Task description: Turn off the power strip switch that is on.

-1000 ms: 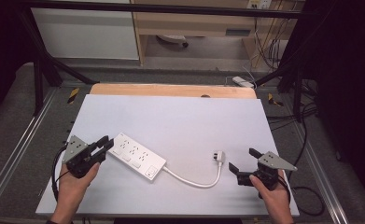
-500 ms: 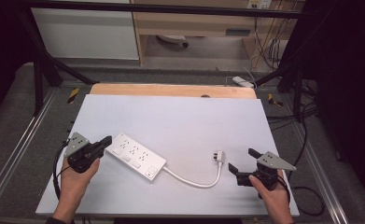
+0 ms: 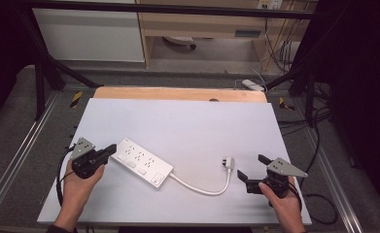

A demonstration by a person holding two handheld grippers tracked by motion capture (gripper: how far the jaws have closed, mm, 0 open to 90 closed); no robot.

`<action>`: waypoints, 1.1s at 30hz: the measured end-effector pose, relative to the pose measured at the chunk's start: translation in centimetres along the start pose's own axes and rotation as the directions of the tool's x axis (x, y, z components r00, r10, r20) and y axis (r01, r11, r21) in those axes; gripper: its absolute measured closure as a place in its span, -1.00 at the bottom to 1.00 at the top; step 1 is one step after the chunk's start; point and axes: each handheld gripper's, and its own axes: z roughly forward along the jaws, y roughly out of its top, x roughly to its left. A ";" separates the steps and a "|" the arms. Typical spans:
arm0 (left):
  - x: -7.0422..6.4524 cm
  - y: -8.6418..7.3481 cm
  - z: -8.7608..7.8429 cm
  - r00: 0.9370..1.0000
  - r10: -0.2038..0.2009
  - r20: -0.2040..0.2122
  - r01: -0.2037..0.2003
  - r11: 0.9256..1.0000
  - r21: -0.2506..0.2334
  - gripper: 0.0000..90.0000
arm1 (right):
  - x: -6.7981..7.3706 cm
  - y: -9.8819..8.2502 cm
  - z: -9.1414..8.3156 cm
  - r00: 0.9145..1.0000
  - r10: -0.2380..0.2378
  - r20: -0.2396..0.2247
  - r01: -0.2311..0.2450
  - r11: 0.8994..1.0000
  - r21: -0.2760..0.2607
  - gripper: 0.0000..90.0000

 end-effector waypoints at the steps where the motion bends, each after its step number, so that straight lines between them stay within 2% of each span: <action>1: 0.1 0.0 0.1 1.000 -0.002 0.000 0.002 1.000 0.006 1.00 | 0.0 0.0 0.0 1.000 0.000 0.000 0.000 1.000 0.000 -0.96; 10: 0.4 -0.4 0.5 1.000 -0.012 -0.004 0.012 0.999 0.053 1.00 | 0.0 0.0 0.0 1.000 -0.002 -0.001 0.002 1.000 0.004 -0.96; 23: 0.5 -0.7 1.0 1.000 -0.015 0.009 0.014 0.996 0.091 1.00 | 0.0 -0.1 0.1 1.000 -0.001 -0.001 0.001 1.000 0.009 -0.96; 33: 0.6 -0.9 1.1 1.000 -0.019 0.015 0.018 0.995 0.103 1.00 | 0.0 -0.1 0.1 1.000 0.001 -0.003 -0.001 1.000 0.010 -0.96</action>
